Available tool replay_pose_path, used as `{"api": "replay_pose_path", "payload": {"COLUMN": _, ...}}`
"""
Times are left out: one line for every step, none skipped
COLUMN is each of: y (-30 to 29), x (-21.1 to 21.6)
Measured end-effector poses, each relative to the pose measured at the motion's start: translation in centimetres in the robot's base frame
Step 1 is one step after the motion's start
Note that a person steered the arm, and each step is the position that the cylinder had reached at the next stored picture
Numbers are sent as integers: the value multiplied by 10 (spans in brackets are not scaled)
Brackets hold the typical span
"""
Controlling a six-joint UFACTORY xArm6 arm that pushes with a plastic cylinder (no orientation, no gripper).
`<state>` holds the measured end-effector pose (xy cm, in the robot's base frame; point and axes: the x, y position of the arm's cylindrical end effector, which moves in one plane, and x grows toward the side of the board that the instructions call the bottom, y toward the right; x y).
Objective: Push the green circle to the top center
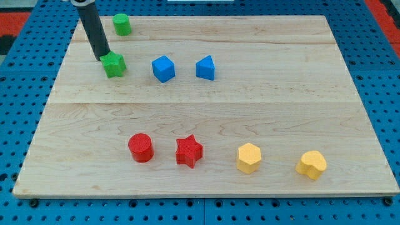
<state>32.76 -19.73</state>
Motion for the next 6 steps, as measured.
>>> {"api": "replay_pose_path", "payload": {"y": 6, "x": -6}}
{"api": "replay_pose_path", "payload": {"y": 22, "x": -14}}
{"api": "replay_pose_path", "payload": {"y": 16, "x": 3}}
{"api": "replay_pose_path", "payload": {"y": 2, "x": -35}}
{"api": "replay_pose_path", "payload": {"y": -66, "x": -84}}
{"api": "replay_pose_path", "payload": {"y": -23, "x": -117}}
